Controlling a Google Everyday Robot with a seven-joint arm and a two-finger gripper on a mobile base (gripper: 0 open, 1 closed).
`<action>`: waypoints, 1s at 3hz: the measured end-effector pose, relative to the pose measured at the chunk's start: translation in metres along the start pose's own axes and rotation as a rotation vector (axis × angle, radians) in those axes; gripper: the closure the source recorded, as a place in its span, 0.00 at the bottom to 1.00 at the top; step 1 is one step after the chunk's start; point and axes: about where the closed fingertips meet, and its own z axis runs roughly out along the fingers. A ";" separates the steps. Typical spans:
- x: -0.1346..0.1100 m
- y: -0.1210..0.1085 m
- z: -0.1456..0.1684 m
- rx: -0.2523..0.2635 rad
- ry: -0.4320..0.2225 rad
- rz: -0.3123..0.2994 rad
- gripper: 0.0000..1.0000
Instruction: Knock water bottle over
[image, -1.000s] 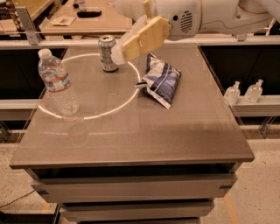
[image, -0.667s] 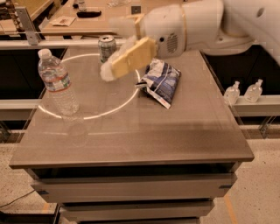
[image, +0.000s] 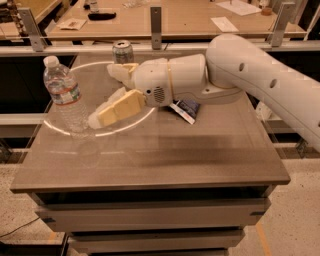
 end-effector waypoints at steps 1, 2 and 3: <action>0.011 -0.013 0.024 0.068 0.055 -0.025 0.00; 0.016 -0.024 0.058 0.051 0.037 -0.035 0.00; 0.020 -0.037 0.100 -0.009 0.008 -0.037 0.00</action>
Offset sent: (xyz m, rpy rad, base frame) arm 0.0457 0.0927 -0.0528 0.0008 -0.0231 -0.0173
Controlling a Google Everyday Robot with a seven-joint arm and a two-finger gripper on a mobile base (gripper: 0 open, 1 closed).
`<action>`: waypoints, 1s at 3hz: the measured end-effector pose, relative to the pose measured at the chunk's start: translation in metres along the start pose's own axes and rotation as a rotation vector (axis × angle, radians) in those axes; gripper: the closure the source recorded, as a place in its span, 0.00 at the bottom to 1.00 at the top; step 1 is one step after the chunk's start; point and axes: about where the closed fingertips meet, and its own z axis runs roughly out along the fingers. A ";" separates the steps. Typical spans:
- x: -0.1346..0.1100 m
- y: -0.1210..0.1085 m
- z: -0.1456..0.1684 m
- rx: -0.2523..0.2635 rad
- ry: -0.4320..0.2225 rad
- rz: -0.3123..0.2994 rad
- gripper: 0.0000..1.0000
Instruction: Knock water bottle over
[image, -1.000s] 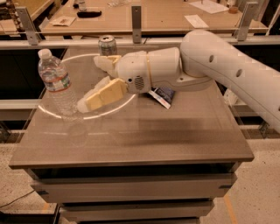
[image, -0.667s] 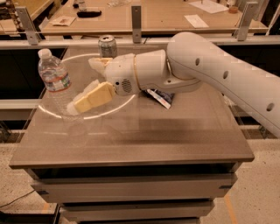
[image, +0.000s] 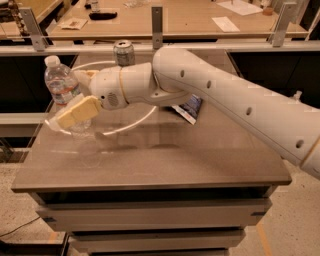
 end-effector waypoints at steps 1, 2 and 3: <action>0.011 -0.013 0.037 -0.063 -0.039 0.014 0.00; 0.009 -0.026 0.054 -0.066 -0.068 0.005 0.16; -0.004 -0.029 0.055 -0.091 -0.124 -0.023 0.39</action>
Offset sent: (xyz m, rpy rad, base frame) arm 0.0457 0.0676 -0.0168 0.1012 0.0028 0.0547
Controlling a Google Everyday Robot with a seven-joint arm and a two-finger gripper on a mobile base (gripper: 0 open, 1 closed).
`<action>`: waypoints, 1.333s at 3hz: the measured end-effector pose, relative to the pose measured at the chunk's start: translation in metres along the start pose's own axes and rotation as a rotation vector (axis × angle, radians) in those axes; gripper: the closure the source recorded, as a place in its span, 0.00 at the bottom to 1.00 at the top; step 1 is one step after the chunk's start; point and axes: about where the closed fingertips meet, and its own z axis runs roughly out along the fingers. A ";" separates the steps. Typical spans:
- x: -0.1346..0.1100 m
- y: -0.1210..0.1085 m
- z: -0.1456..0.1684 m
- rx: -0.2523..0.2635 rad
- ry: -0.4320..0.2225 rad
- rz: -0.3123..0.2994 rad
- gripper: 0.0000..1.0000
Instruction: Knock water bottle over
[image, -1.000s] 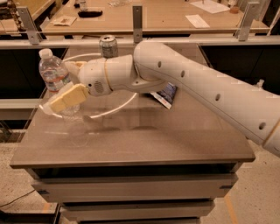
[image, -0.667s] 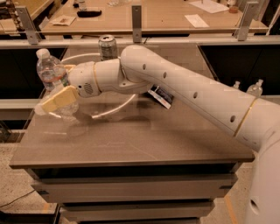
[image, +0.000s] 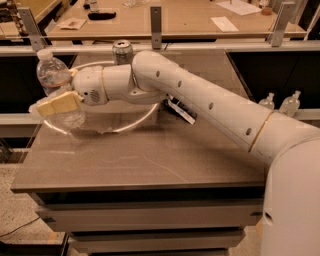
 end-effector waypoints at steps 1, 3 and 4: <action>-0.006 0.003 -0.019 0.015 -0.016 0.016 0.62; -0.017 0.014 -0.075 0.052 0.043 0.043 1.00; -0.026 0.014 -0.099 0.082 0.079 0.027 1.00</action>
Offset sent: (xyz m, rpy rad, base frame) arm -0.0061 -0.0852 0.0130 -0.0368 0.0788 -0.0675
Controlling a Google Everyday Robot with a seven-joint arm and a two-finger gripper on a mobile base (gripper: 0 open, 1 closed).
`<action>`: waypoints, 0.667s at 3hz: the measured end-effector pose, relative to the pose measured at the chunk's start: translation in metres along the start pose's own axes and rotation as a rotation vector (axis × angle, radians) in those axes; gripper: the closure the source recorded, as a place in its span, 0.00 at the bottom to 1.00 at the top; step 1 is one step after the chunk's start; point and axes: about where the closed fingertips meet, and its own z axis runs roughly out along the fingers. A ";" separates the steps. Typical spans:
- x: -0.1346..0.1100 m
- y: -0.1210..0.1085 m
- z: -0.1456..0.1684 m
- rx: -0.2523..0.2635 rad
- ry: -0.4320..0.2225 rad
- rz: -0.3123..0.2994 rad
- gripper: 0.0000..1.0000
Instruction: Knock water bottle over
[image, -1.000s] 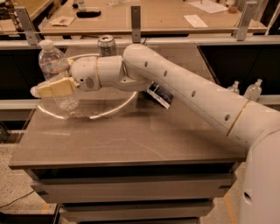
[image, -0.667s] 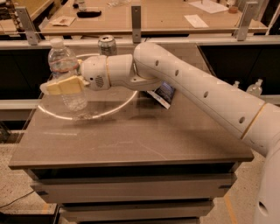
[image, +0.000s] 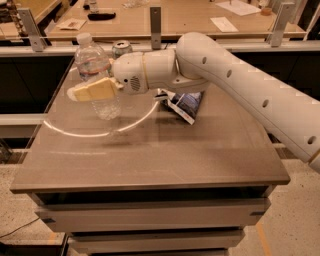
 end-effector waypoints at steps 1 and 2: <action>-0.007 -0.001 -0.018 0.038 -0.025 -0.071 1.00; -0.022 0.002 -0.025 0.054 -0.059 -0.273 1.00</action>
Offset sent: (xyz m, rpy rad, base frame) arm -0.0038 -0.0318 0.0436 0.1100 -0.5694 -0.0037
